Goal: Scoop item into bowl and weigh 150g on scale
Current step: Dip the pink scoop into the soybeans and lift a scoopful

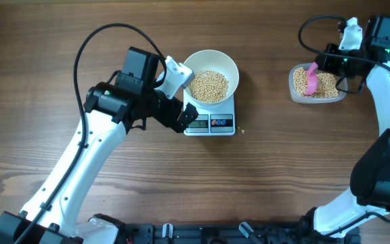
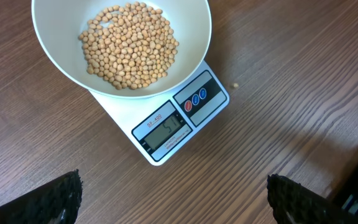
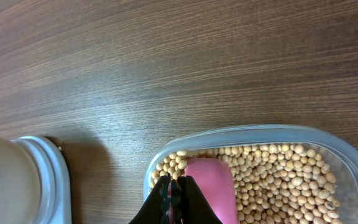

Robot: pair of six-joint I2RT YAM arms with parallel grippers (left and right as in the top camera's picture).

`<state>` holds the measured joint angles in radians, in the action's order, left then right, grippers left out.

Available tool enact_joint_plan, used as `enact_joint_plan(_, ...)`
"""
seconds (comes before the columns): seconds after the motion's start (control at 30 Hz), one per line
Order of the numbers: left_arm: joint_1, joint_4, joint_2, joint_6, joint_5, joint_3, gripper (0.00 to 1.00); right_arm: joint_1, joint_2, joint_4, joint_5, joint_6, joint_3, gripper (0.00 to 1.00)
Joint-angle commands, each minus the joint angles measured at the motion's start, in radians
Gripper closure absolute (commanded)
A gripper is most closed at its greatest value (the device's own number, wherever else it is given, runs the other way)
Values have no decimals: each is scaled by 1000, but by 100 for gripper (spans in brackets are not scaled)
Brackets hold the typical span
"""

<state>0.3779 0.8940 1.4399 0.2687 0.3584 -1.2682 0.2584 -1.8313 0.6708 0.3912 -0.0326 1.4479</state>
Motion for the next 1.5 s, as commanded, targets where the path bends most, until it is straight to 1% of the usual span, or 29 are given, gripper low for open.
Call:
enact_joint_plan(0.0,1,-2,-4,16,15,-11,0,19,-24,2,52,6,12,96)
enact_joint_plan(0.2,1,-2,-4,16,15,-11,0,83,-29,1,147,18,12,96)
enact_joint_plan(0.43,1,-2,-4,16,15,-11,0,89,-92,2,188,14,12,96)
enact_joint_plan(0.5,1,-2,-4,16,15,-11,0,95,-92,-1,192,14,12,96)
enact_joint_plan(0.63,1,-2,-4,16,15,-11,0,144,-92,-4,282,13,12,96)
enact_joint_plan(0.83,1,-2,-4,16,15,-11,0,209,-93,-4,362,33,12,96)
enact_joint_plan(1.33,1,-2,-4,16,15,-11,0,287,-93,-16,459,31,12,96)
enact_joint_plan(1.47,1,-2,-4,16,15,-11,0,316,-93,-37,510,3,12,96)
